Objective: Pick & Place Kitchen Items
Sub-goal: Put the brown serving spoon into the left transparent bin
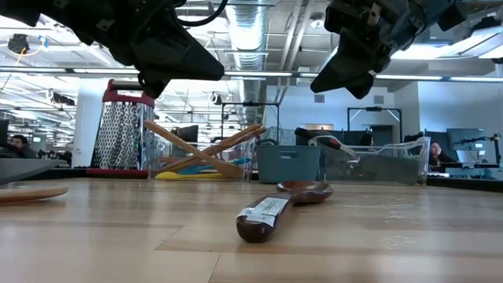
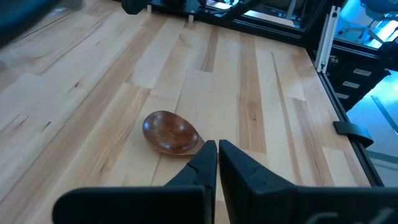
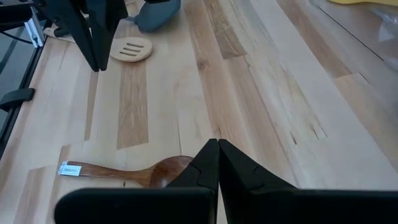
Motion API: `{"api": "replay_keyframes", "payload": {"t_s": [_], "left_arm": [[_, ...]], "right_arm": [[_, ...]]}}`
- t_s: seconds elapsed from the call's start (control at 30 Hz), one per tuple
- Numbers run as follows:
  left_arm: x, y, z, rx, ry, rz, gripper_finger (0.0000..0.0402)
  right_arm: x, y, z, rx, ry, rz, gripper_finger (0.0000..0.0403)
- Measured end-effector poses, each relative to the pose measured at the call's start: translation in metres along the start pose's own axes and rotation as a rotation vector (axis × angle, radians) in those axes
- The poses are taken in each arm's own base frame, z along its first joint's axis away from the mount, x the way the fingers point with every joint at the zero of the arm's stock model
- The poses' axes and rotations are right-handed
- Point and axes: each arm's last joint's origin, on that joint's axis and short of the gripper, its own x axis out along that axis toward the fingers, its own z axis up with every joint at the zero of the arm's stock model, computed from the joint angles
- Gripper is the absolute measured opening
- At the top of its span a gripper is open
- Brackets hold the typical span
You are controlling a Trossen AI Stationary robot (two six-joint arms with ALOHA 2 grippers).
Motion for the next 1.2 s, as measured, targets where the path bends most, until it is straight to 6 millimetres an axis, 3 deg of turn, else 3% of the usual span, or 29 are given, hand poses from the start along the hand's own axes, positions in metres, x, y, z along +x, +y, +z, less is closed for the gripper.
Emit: {"api": "replay_keyframes", "payload": {"t_s": [0.77,1.2], "left_arm": [[0.000,0.000,0.001,0.000,-0.004,-0.001,0.0006],[0.000,0.000,0.001,-0.004,-0.011,-0.004,0.0006]], "right_arm": [[0.000,-0.001,0.000,-0.001,-0.001,-0.003,0.0000],[0.002,-0.014,0.008,-0.016,-0.042,-0.036,0.0000]]}}
